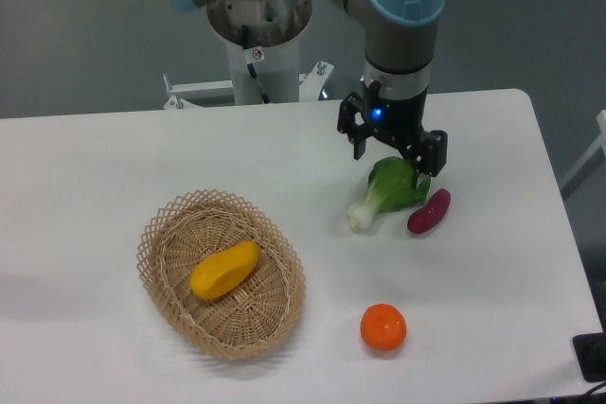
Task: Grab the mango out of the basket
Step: 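Move the open gripper from above the bok choy toward the basket, then lower the gripper into the basket over the yellow mango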
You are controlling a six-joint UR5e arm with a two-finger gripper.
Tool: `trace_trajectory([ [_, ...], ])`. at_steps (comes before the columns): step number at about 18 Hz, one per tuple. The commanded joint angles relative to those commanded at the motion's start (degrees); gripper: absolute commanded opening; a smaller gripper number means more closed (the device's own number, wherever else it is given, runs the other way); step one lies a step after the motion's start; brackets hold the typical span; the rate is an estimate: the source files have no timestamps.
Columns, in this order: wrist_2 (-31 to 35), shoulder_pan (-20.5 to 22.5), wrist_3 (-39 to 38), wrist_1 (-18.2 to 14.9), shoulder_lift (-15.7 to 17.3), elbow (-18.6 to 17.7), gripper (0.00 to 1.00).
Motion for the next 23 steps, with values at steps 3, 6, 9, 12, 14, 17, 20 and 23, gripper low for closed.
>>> trace_trajectory([
  [3,0.0,0.0,-0.09,0.09,0.0,-0.35,1.0],
  [6,-0.35,-0.09,-0.26,-0.09,0.18,-0.44,1.0],
  [9,-0.79,-0.26,-2.89,0.0,0.53,-1.58,1.0],
  [12,-0.88,-2.63,-5.79,1.14,0.44,-2.72,1.0],
  [14,-0.88,-4.3,-7.99,2.28,0.18,-3.08,1.0],
  [17,-0.62,-7.81,-15.87,5.0,-1.49,-3.95,1.0],
  [20,-0.7,-12.63,-24.41,10.71,-3.95,-5.18,1.0],
  [23,-0.7,-15.9,-29.68,13.7,-6.76,-5.98,1.0],
])
